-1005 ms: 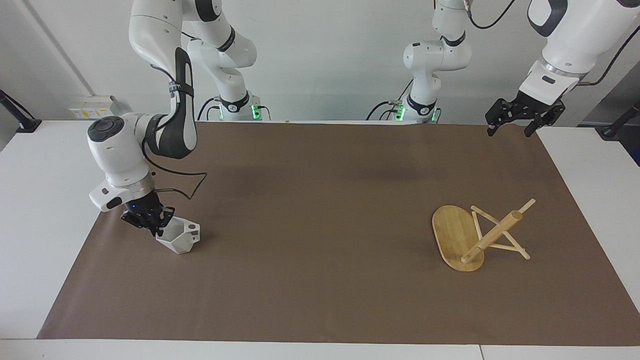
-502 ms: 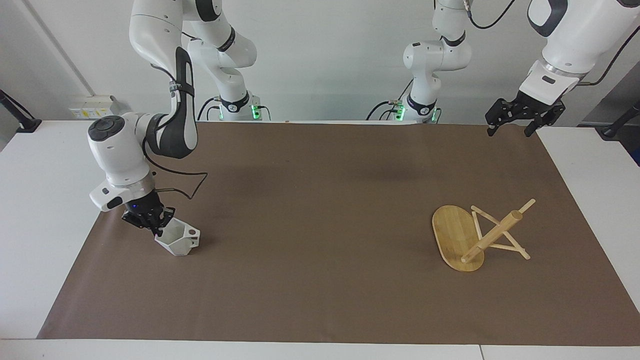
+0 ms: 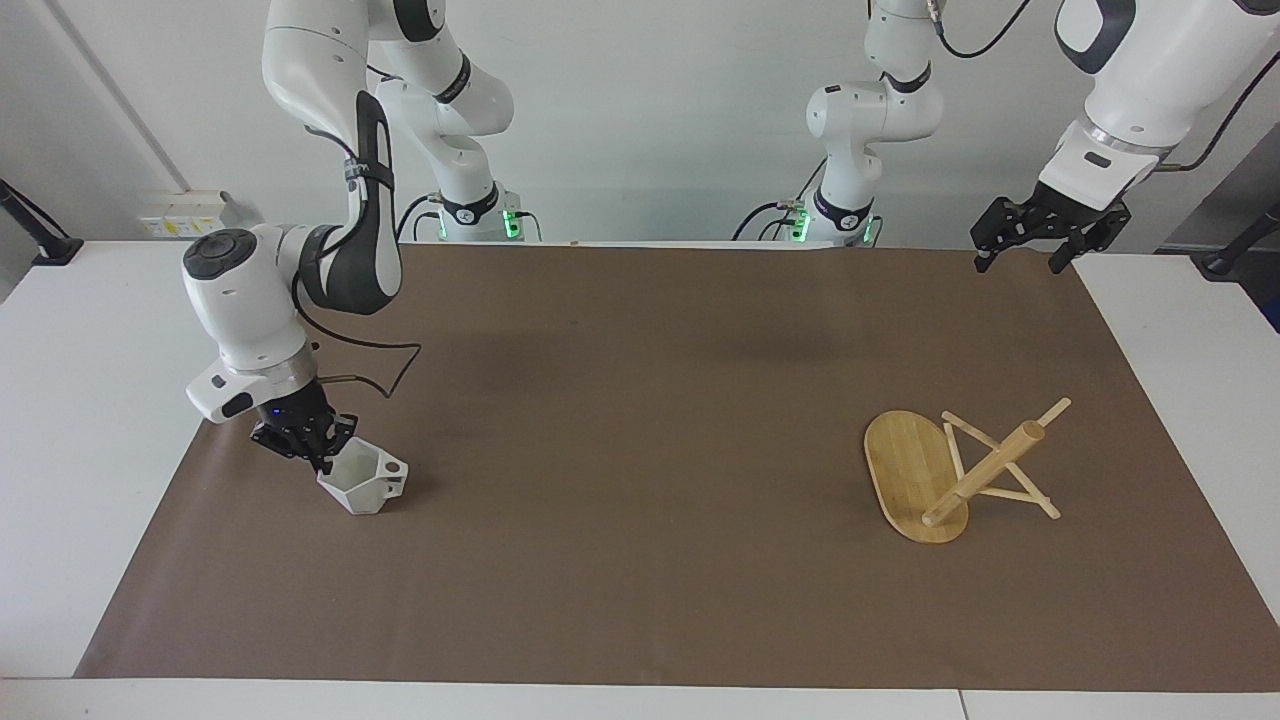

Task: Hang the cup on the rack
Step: 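Carry the cup toward the rack while the left gripper reaches toward it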

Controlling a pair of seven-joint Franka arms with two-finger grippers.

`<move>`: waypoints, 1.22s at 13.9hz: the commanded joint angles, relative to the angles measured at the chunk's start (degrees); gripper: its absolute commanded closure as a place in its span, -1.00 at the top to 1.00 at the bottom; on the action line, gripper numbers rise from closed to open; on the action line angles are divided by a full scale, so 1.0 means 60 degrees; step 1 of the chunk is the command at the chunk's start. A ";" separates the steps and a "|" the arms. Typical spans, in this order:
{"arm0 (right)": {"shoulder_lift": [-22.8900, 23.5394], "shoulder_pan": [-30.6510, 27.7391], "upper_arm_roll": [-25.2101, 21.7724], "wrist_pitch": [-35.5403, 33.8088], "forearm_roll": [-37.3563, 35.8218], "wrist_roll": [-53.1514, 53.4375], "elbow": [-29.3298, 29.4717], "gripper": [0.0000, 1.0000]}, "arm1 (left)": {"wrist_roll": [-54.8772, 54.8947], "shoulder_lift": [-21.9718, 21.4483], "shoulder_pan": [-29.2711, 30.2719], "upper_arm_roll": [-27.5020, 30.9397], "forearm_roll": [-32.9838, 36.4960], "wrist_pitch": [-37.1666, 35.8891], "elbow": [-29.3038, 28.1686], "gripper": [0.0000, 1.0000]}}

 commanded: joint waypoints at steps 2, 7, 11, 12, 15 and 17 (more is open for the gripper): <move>-0.0378 -0.0048 0.0482 -0.0502 0.0159 0.0725 0.0158 -1.00 | -0.0132 -0.0238 0.0023 -0.0007 0.0128 -0.0013 -0.0253 1.00; -0.0438 -0.0048 0.1711 -0.0503 0.1842 0.0756 0.0319 -1.00 | -0.0454 -0.0238 0.0024 -0.0007 0.0128 0.0002 -0.0267 1.00; -0.0510 -0.0048 0.2957 -0.0618 0.2340 0.1427 0.0553 -1.00 | -0.0746 -0.0296 0.0024 -0.0007 0.0128 0.0002 -0.0340 1.00; -0.0598 -0.0048 0.3191 -0.0677 0.2661 0.1575 0.0554 -1.00 | -0.0863 -0.0282 0.0024 -0.0021 0.0114 0.0016 -0.0341 1.00; -0.0861 -0.0048 0.3894 -0.1014 0.3905 0.2087 0.0554 -1.00 | -0.1403 -0.0340 0.0009 -0.0022 0.0099 0.0104 -0.0486 1.00; -0.1153 -0.0048 0.4276 -0.1219 0.4419 0.2512 0.0612 -1.00 | -0.2179 -0.0369 -0.0020 -0.0036 0.0084 0.0163 -0.0575 1.00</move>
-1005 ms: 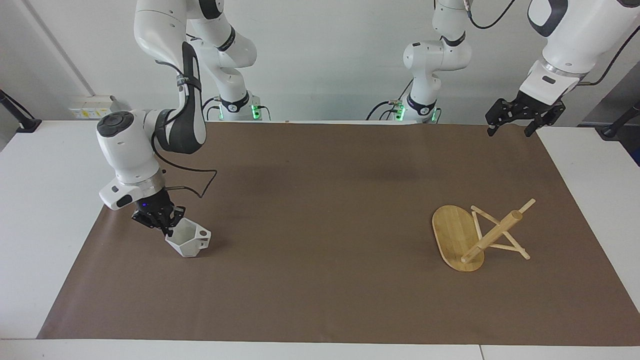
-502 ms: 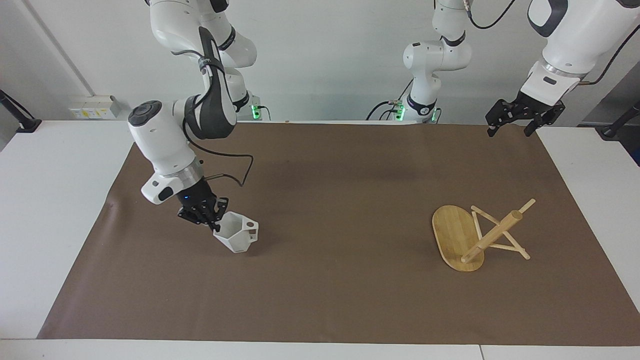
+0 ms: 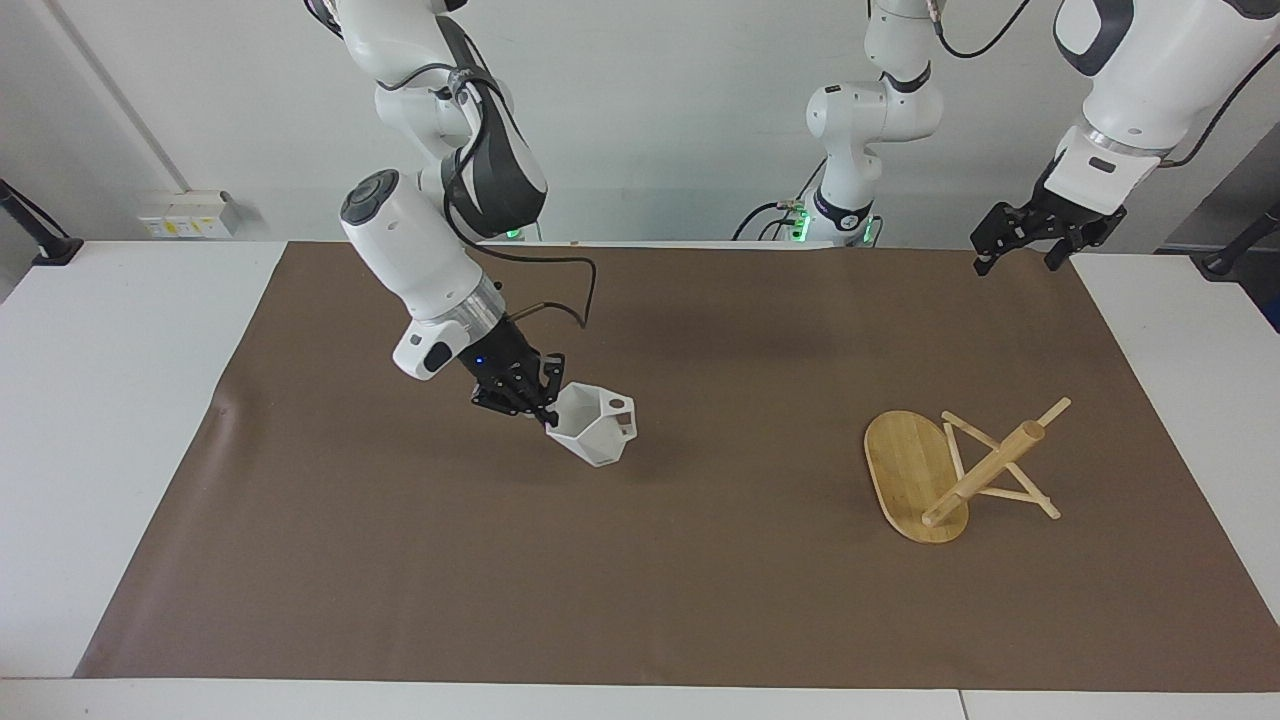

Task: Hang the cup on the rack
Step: 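Carry the cup toward the rack while the left gripper reaches toward it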

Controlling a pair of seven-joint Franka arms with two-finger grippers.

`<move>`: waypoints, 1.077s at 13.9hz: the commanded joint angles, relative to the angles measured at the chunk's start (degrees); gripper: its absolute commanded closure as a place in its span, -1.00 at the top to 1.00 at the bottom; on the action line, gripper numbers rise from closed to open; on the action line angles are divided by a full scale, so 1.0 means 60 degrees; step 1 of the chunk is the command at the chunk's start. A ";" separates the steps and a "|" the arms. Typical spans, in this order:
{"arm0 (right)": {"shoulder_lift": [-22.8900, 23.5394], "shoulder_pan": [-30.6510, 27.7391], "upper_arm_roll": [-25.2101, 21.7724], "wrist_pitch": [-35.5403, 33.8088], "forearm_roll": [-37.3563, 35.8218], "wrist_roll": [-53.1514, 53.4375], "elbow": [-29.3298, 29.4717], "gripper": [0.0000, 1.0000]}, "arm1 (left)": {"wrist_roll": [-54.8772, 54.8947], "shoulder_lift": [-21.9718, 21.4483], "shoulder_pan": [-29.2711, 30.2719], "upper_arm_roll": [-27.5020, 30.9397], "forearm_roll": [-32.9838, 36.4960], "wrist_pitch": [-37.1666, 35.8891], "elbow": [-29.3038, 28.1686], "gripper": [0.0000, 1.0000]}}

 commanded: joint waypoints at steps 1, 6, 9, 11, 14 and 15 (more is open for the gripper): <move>-0.0541 -0.0141 0.0641 -0.0302 0.0836 0.0786 0.0097 -1.00 | -0.0917 -0.0318 -0.0037 -0.0034 0.0070 0.0171 -0.0471 1.00; -0.0689 -0.0127 0.1507 -0.0318 0.1718 0.1898 0.0683 -1.00 | -0.3595 -0.0597 -0.0110 -0.0034 -0.0720 0.0830 -0.1101 1.00; -0.0660 -0.0127 0.1888 -0.0171 0.1718 0.2765 0.0727 -1.00 | -0.5382 -0.0612 -0.0110 -0.0034 -0.1378 0.1035 -0.1276 1.00; -0.0631 -0.0112 0.2107 -0.0171 0.1733 0.3174 0.0858 -1.00 | -0.6379 -0.0714 -0.0125 -0.0034 -0.1789 0.1109 -0.1467 1.00; -0.0529 -0.0083 0.2546 0.0457 0.1733 0.4054 0.1050 -1.00 | -0.7668 -0.0904 -0.0154 -0.0063 -0.2301 0.1255 -0.1877 1.00; -0.0528 -0.0083 0.2650 0.0561 0.1733 0.4056 0.1050 -1.00 | -0.8122 -0.0905 -0.0154 -0.0078 -0.2492 0.1342 -0.1965 1.00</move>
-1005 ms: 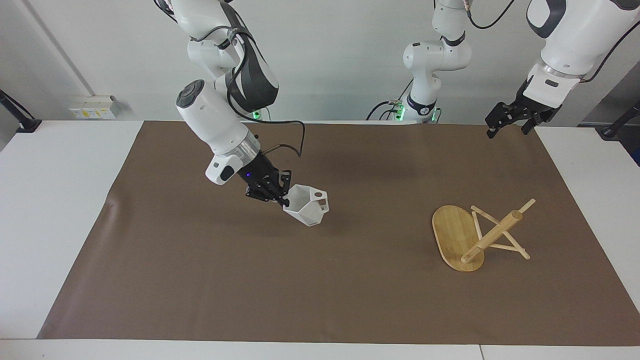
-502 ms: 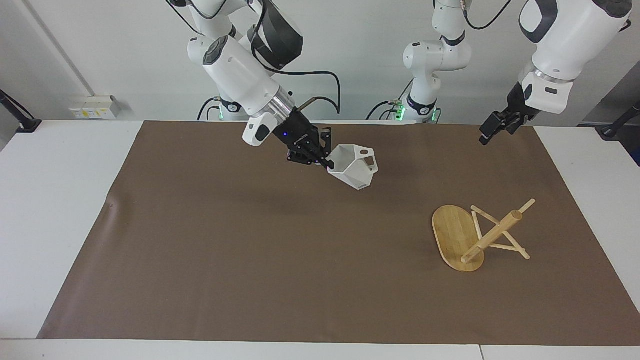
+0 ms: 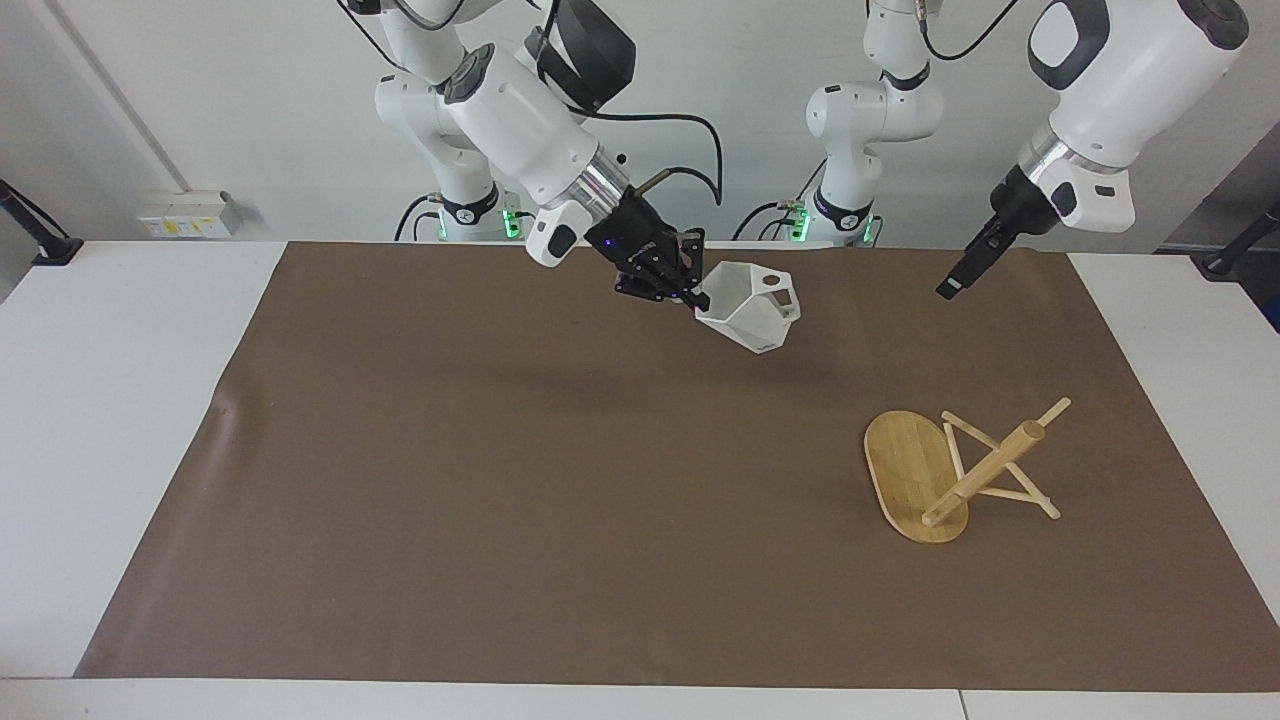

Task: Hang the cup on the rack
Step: 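Carry the cup toward the rack while the left gripper reaches toward it, then close the left gripper on the cup held by the right gripper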

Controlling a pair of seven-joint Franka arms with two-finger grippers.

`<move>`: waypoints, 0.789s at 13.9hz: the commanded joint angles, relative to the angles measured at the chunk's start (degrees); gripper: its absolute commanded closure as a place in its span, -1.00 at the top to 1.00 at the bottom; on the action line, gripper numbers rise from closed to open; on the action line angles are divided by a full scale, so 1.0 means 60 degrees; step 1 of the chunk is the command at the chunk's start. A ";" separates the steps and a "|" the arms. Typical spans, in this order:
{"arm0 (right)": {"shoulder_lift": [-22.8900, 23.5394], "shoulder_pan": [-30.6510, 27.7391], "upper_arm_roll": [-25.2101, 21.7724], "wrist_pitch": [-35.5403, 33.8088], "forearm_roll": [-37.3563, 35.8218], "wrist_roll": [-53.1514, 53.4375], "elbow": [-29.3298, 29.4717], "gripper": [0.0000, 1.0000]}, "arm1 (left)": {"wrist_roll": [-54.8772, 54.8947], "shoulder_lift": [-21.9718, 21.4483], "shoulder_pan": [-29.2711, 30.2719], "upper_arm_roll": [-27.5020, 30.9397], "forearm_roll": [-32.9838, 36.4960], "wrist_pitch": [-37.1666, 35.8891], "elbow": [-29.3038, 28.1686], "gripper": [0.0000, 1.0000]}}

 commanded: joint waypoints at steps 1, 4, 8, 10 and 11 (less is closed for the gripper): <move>0.0177 -0.0084 0.0416 0.0311 0.0240 0.0234 0.0203 -1.00 | -0.1287 -0.0377 -0.0123 0.0061 -0.0608 0.0482 -0.0631 1.00; 0.0352 -0.0084 0.0825 0.0340 0.0196 0.0190 0.0203 -1.00 | -0.2371 -0.0304 -0.0123 0.0047 -0.1121 0.0454 -0.0704 1.00; 0.0557 -0.0041 0.1205 0.0835 0.0137 0.0263 0.0203 -1.00 | -0.3807 -0.0026 -0.0006 0.0061 -0.2292 0.0803 -0.0704 1.00; 0.0572 -0.0011 0.1295 0.1015 0.0166 0.0292 0.0189 -1.00 | -0.4597 0.0194 0.0024 0.0076 -0.2849 0.1009 -0.0704 1.00; 0.0572 -0.0011 0.1309 0.1029 0.0166 0.0307 0.0189 -1.00 | -0.4891 0.0252 0.0038 0.0061 -0.3054 0.1039 -0.0704 1.00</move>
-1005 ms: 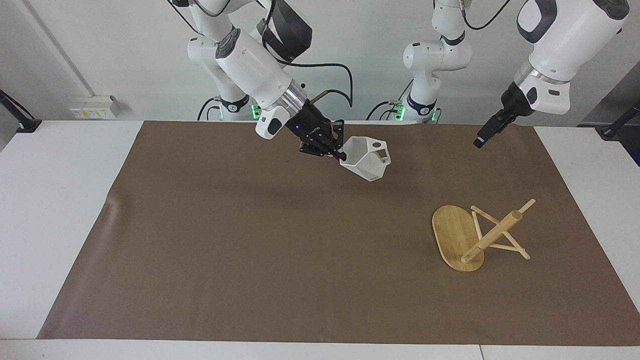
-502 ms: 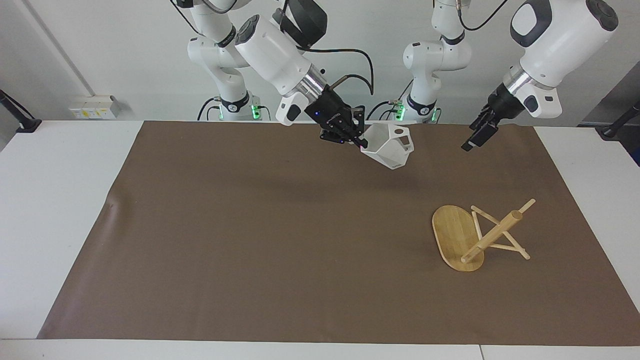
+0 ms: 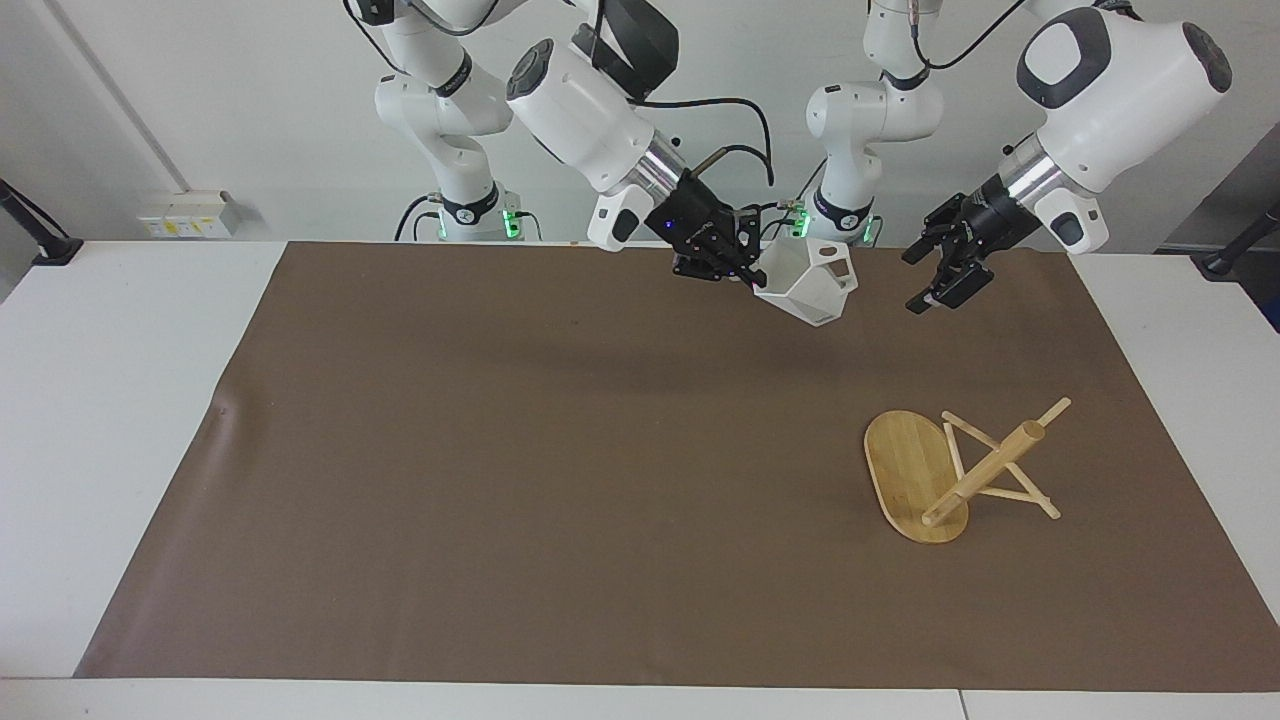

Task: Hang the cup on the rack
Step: 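Close the left gripper on the cup held by the right gripper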

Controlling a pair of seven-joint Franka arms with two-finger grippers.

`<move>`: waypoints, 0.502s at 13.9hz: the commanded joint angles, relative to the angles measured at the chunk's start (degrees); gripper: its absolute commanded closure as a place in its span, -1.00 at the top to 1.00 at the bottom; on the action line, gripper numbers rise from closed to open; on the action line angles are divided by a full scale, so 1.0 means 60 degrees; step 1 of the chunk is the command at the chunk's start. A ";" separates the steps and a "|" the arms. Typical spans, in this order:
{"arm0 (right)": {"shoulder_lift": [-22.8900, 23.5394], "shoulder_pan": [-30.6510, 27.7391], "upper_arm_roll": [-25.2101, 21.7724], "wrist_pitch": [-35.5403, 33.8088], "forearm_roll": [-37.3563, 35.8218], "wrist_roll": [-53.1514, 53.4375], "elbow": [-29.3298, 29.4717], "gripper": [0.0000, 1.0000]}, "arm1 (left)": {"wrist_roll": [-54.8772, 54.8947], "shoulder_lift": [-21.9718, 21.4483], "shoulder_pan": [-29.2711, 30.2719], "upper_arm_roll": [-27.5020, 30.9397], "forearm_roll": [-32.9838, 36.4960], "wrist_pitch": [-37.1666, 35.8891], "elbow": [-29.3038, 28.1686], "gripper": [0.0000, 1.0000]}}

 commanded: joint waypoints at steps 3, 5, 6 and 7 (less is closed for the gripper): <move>0.0135 -0.0028 0.0162 0.0170 0.0165 0.0334 0.0128 -1.00 | -0.1602 0.0526 0.0029 0.0045 -0.1511 0.0272 -0.0089 1.00; 0.0135 -0.0028 0.0162 0.0170 0.0164 0.0349 0.0128 -1.00 | -0.1839 0.0660 0.0015 0.0030 -0.1702 0.0316 -0.0030 1.00; 0.0135 -0.0028 0.0162 0.0170 0.0164 0.0349 0.0128 -1.00 | -0.2014 0.0660 0.0015 0.0030 -0.1790 0.0302 -0.0030 1.00; 0.0135 -0.0028 0.0162 0.0170 0.0164 0.0349 0.0128 -1.00 | -0.2132 0.0660 0.0015 0.0030 -0.1791 0.0273 -0.0030 1.00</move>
